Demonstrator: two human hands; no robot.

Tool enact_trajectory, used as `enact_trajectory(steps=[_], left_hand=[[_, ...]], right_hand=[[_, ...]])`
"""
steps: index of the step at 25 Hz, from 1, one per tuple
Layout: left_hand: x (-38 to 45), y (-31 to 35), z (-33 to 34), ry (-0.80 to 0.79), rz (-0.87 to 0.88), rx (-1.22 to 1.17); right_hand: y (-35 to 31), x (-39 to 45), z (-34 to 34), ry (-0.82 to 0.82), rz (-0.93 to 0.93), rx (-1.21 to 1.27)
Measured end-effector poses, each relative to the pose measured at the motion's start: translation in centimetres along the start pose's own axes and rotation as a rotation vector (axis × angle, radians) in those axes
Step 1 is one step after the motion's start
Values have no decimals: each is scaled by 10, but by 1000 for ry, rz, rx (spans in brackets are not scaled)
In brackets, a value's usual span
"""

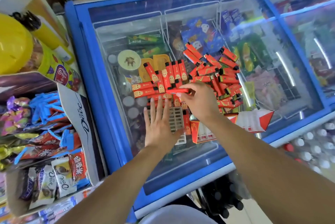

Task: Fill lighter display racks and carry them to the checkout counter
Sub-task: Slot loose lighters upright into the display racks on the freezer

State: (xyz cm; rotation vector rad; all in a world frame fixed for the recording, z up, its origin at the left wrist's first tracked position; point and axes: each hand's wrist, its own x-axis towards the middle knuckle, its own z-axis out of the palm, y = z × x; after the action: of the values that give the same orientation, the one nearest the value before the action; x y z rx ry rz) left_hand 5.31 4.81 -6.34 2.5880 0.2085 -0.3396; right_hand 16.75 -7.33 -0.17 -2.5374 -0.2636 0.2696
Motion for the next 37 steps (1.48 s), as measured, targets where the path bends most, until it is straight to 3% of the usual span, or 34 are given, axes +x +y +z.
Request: enact_trajectory(steps=[4,9,21,28,33,37], left_hand=[[-39,-15,0,160,-39,-79],[-76,-29,17,67,-150,-114],[-75,-26,19,76,-138,-96],[-75,-25,20,115,-134,-115],[-74,-25,22,154,-147,-241],[-76,-27,19,128,-117,-270]], right_hand=[[-15,-28,-6,-3,-107,180],[-38,-38,20,-237,-195,115],[-38,-34,35,-211,-391,-245],[-48,-34,26,-211,-556,-222],[-42,-28,21,-355,-232,125],[-39,-34,24,-386,-247,171]])
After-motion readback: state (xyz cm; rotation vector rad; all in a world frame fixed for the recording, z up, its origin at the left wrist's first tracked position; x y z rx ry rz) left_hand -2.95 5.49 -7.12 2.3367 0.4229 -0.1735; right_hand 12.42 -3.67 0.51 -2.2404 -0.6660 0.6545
